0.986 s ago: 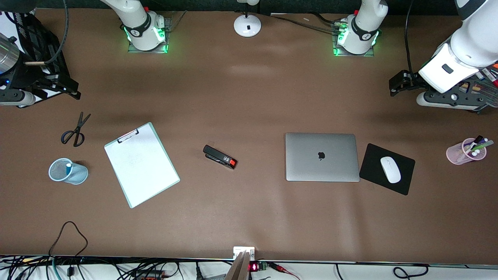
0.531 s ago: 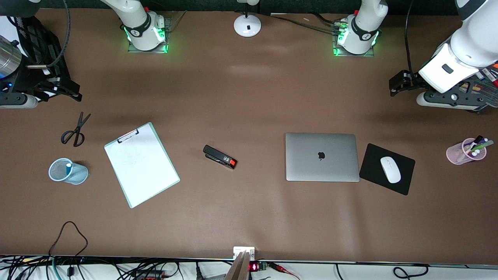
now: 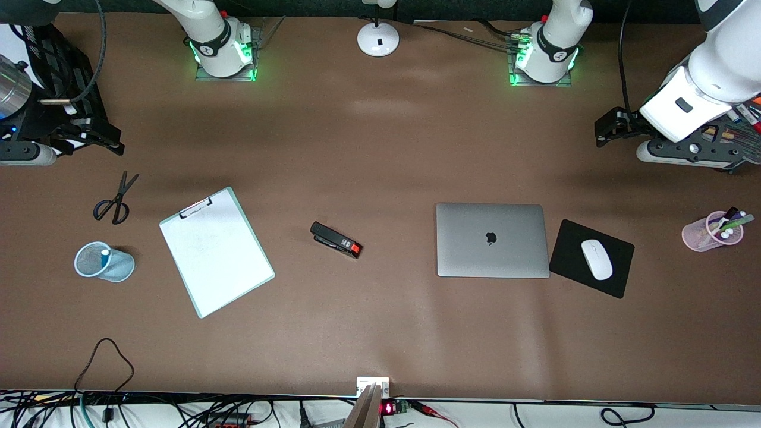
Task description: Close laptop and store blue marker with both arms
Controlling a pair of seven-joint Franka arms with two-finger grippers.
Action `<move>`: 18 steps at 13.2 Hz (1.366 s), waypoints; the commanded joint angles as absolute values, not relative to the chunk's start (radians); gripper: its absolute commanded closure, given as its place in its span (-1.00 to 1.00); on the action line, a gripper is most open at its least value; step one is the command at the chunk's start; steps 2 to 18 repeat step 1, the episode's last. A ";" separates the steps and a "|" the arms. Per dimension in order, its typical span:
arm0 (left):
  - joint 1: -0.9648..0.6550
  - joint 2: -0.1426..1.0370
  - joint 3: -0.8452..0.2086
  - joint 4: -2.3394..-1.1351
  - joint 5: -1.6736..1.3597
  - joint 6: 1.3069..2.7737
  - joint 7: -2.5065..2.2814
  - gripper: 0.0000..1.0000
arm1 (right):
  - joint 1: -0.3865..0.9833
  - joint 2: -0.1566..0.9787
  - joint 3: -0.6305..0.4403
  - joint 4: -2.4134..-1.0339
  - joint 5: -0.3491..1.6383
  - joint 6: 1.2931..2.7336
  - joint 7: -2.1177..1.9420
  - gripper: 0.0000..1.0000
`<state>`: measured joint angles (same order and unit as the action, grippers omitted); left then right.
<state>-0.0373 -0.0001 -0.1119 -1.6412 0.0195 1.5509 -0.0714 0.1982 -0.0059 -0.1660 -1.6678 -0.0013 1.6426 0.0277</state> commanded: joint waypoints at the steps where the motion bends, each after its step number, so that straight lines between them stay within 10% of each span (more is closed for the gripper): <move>1: -0.037 0.017 -0.114 -1.603 0.038 1.523 -0.066 -1.00 | 0.195 0.003 -0.166 -1.649 0.009 1.638 0.038 -1.00; 18: -0.037 0.017 -0.114 -1.603 0.038 1.523 -0.066 -1.00 | 0.195 0.003 -0.166 -1.649 0.009 1.638 0.038 -1.00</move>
